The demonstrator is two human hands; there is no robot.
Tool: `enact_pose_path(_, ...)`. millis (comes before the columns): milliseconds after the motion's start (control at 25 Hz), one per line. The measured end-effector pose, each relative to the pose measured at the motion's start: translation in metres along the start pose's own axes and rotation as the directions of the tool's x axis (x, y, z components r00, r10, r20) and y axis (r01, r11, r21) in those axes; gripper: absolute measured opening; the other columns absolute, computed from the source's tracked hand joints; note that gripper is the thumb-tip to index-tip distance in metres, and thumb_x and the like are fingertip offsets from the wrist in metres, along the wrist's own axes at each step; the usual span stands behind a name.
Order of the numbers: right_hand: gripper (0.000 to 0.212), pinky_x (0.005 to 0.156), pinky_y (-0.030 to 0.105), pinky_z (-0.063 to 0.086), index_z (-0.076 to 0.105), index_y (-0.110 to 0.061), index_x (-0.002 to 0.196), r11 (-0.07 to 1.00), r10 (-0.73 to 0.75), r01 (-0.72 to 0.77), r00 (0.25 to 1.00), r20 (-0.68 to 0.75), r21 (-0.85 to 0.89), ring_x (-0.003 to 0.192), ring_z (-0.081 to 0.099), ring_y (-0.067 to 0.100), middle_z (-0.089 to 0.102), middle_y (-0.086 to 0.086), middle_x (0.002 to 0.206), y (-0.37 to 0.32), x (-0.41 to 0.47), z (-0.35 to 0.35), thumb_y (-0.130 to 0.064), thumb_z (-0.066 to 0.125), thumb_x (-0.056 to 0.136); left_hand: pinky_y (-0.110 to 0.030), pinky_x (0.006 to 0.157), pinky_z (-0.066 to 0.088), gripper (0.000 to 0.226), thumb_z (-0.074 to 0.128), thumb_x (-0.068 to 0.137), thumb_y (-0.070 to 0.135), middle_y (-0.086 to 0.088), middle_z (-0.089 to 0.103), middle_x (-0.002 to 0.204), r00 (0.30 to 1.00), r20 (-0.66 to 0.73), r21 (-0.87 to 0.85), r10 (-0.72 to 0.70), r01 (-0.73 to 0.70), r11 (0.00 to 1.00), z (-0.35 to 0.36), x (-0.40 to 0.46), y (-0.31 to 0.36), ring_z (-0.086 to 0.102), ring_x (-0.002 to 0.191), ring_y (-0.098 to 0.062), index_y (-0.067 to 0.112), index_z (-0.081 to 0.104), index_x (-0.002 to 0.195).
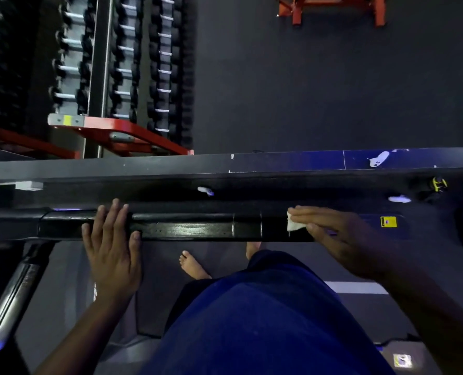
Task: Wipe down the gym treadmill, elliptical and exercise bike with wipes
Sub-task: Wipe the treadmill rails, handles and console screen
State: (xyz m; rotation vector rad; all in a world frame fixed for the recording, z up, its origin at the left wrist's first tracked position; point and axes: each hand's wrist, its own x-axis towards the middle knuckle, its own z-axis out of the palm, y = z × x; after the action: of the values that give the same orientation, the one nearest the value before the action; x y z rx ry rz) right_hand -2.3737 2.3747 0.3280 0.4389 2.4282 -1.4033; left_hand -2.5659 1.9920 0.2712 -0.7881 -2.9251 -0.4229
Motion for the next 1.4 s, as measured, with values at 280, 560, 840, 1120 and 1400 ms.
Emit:
enact_pose_path(280, 0.04, 0.106, 0.035, 0.038, 0.062, -0.043, 0.125, 0.974, 0.22, -0.168, 0.84, 0.495, -0.149, 0.121, 0.054, 0.008, 0.059, -0.021, 0.124, -0.033, 0.072, -0.007, -0.061, 0.039, 0.1, -0.056, 0.123, 0.008, 0.053, 0.03, 0.104, 0.03, -0.012, 0.036, 0.161, 0.996, 0.004, -0.043, -0.09, 0.091, 0.995, 0.003, 0.001, 0.011, 0.025, 0.153, -0.033, 0.005, 0.045, 0.149)
enact_pose_path(560, 0.053, 0.106, 0.019, 0.02, 0.018, -0.049, 0.154, 0.954, 0.179, 0.007, 0.79, 0.587, -0.301, 0.139, 0.022, -0.005, 0.02, -0.031, 0.154, -0.035, 0.06, -0.024, -0.044, 0.038, 0.106, -0.046, 0.125, 0.002, 0.053, 0.029, 0.105, 0.029, -0.009, 0.03, 0.164, 0.986, 0.045, -0.007, -0.162, 0.162, 0.987, 0.003, 0.001, 0.014, 0.017, 0.156, -0.028, 0.006, 0.042, 0.151)
enact_pose_path(840, 0.046, 0.097, 0.016, 0.02, 0.038, -0.015, 0.153, 0.958, -0.152, 0.28, 0.683, 0.714, -0.064, 0.133, 0.03, 0.004, 0.033, 0.0, 0.161, -0.035, 0.09, -0.008, -0.03, 0.028, 0.11, -0.047, 0.126, 0.0, 0.055, 0.027, 0.105, 0.03, -0.01, 0.028, 0.165, 0.979, 0.043, -0.015, -0.199, 0.2, 0.98, 0.005, 0.001, 0.019, 0.013, 0.156, -0.027, 0.004, 0.038, 0.153)
enact_pose_path(1120, 0.058, 0.112, 0.032, 0.037, 0.031, -0.075, 0.134, 0.989, 0.006, 0.092, 0.75, 0.661, -0.114, 0.13, 0.043, -0.001, 0.038, -0.025, 0.151, -0.016, 0.102, -0.023, -0.025, 0.039, 0.104, -0.044, 0.126, 0.002, 0.057, 0.029, 0.105, 0.033, -0.01, 0.027, 0.166, 0.976, 0.099, -0.014, -0.195, 0.197, 0.98, -0.004, 0.005, 0.014, 0.016, 0.156, -0.029, 0.004, 0.036, 0.154)
enact_pose_path(1400, 0.026, 0.089, 0.013, 0.047, 0.073, -0.031, 0.118, 0.956, -0.261, 0.295, 0.829, 0.494, 0.01, 0.104, 0.063, -0.003, 0.068, -0.019, 0.114, -0.057, 0.144, 0.022, -0.019, 0.066, 0.096, -0.042, 0.126, -0.006, 0.059, 0.024, 0.107, 0.035, -0.007, 0.022, 0.167, 0.962, 0.111, 0.043, -0.249, 0.246, 0.968, -0.002, 0.013, 0.011, 0.009, 0.157, -0.023, 0.006, 0.029, 0.158)
